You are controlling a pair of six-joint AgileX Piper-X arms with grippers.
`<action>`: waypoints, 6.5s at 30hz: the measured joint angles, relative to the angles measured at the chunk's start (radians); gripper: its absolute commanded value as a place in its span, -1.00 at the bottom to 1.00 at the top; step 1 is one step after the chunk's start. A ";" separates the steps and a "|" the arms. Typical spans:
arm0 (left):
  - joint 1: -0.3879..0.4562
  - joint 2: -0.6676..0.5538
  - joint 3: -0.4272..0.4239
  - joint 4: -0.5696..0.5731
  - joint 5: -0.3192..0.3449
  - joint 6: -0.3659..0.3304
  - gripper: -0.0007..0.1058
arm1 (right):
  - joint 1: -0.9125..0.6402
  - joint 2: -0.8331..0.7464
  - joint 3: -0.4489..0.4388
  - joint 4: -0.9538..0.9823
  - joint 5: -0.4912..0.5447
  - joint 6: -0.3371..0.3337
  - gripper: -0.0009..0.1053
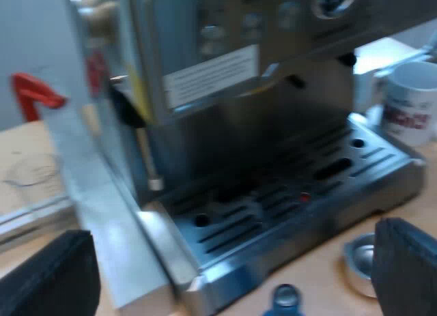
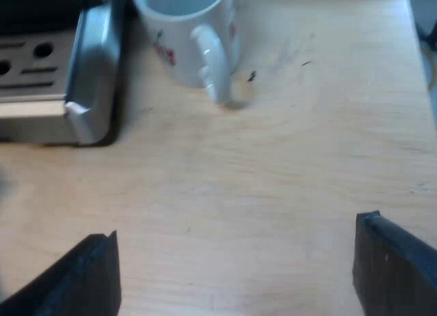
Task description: Put the handle in the coffee machine
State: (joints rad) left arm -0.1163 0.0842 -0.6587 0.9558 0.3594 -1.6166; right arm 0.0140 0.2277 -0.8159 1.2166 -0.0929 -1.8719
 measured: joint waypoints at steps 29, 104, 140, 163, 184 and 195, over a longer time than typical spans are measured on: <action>-0.148 0.384 -0.053 0.000 0.409 0.133 0.55 | 0.204 0.508 -0.220 0.088 -0.141 -0.076 0.36; -0.363 0.549 0.053 0.027 0.309 0.465 0.55 | 0.857 1.167 -0.015 -0.430 0.098 0.572 -0.98; -0.363 0.549 0.053 0.217 0.199 0.442 0.55 | 1.177 1.290 -0.012 -0.795 0.042 0.905 -0.98; -0.363 0.456 0.053 0.304 0.118 0.442 0.55 | 1.206 1.416 -0.149 -0.945 0.198 0.941 -0.98; -0.363 0.456 0.053 0.248 0.132 0.442 0.55 | 1.209 1.065 -0.199 -0.527 0.483 0.753 -0.49; -0.363 0.456 0.053 0.248 0.133 0.442 0.55 | 1.206 1.032 -0.298 -0.439 0.509 0.563 0.50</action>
State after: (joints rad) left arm -0.4790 0.5400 -0.6059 1.2042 0.4921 -1.1744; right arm 1.2201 1.2599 -1.1140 0.7776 0.4165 -1.3091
